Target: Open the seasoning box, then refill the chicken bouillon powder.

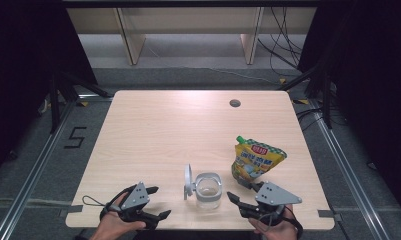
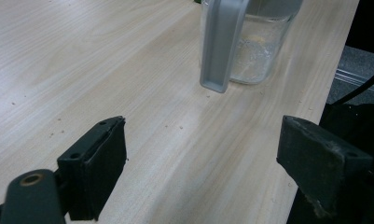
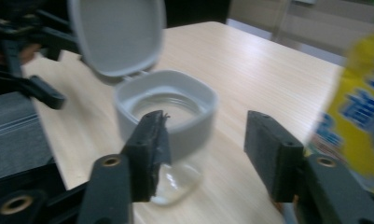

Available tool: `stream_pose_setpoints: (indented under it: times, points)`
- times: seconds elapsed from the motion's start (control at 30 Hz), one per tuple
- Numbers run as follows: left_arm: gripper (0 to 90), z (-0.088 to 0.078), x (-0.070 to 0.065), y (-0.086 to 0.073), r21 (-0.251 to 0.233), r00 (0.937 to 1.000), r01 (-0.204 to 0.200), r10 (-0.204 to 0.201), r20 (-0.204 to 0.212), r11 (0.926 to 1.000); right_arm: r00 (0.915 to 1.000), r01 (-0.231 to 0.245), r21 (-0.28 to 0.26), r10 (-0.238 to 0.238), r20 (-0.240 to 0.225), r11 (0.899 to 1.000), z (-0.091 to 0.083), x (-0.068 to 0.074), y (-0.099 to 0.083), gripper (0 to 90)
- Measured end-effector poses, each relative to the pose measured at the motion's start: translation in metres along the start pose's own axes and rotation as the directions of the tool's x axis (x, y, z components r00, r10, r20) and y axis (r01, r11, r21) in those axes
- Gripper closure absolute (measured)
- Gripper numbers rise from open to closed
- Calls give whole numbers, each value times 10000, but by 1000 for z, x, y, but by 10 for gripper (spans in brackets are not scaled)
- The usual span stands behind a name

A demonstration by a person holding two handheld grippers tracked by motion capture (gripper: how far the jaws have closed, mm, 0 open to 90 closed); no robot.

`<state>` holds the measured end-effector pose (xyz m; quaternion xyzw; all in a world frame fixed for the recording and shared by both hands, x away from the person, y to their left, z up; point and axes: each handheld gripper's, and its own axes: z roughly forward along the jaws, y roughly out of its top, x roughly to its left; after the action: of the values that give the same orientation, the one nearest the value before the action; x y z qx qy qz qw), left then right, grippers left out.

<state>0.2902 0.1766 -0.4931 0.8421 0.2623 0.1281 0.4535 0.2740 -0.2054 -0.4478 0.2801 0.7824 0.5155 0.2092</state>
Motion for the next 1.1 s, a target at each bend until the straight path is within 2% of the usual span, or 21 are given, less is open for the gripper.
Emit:
stream_pose_setpoints:
  times: [0.03,0.1,0.13,0.23,0.27,0.43,0.47,0.5,0.6,0.63,0.7,0.77,0.8,0.83,0.87,0.9,0.93,1.0,1.03,1.07,1.1]
  points:
    - [150,0,0,0,-15,9999,134,-134,34,9999,9996,-244,-55,245,138,9997,-3,-3,-2,434]
    - [150,0,1,0,-65,9999,94,-94,-53,9999,9986,-65,-288,80,527,9996,-9,-11,-6,412]
    - [150,1,2,0,-93,9999,-17,16,-104,10000,9975,-177,-198,190,674,9996,-14,-14,-8,404]
    - [150,1,2,0,-82,9999,149,-150,-70,9999,9920,-821,-132,830,946,9965,-22,-25,-15,384]
    - [150,1,2,0,-88,9998,158,-159,-83,9998,9904,-874,-53,874,1067,9962,-24,-27,-16,383]
    - [150,1,3,-1,-186,9994,244,-249,-250,9995,9862,-970,-101,974,1341,9952,-27,-34,-21,396]
    - [150,0,6,0,-50,9996,-24,23,-283,10000,9811,-1314,11,1299,1432,9913,-27,-33,-22,396]
    - [150,0,5,0,-14,9992,242,-243,-323,9997,9816,-1193,93,1165,1513,9928,-27,-39,-25,395]
    - [150,0,6,1,-169,9995,238,-242,-227,9996,9786,-1306,26,1285,1609,9914,-27,-44,-29,395]
    - [150,0,5,0,-209,9987,448,-453,-221,9988,9751,-1516,78,1483,1648,9884,-28,-46,-32,395]
    - [149,-1,5,0,-172,9987,459,-463,-230,9988,9719,-1649,53,1615,1713,9863,-30,-50,-35,395]
    - [149,0,5,0,-234,9989,407,-412,-219,9989,9641,-1994,67,1950,1805,9799,-32,-51,-37,395]
    - [149,1,6,0,-271,9995,239,-245,-218,9993,9696,-1733,61,1695,1765,9848,-32,-55,-38,394]
    - [149,1,8,0,-137,9997,51,-54,-227,9999,9682,-1692,102,1643,1888,9855,-32,-57,-40,390]
    - [150,2,5,-1,-157,9989,388,-392,-260,9991,9659,-1782,178,1714,1941,9838,-33,-58,-41,388]
    - [149,2,6,-1,-157,9991,363,-366,-198,9992,9646,-1854,95,1801,1928,9826,-32,-60,-42,385]
    - [149,3,6,-1,-255,9997,190,-194,-174,9995,9517,-2291,191,2198,2144,9732,-34,-62,-45,359]
    - [149,2,7,0,-135,9997,162,-165,-193,9998,9542,-2112,223,2012,2216,9772,-33,-64,-47,355]
    - [149,2,5,0,-125,9989,423,-425,-219,9990,9537,-2137,285,2022,2224,9765,-34,-65,-47,350]
    - [149,2,5,-1,-242,9990,406,-411,-194,9989,9577,-2003,278,1897,2166,9793,-33,-68,-49,335]
    - [149,1,6,0,-121,9991,361,-364,-223,9993,9543,-2044,397,1900,2305,9781,-33,-68,-50,329]
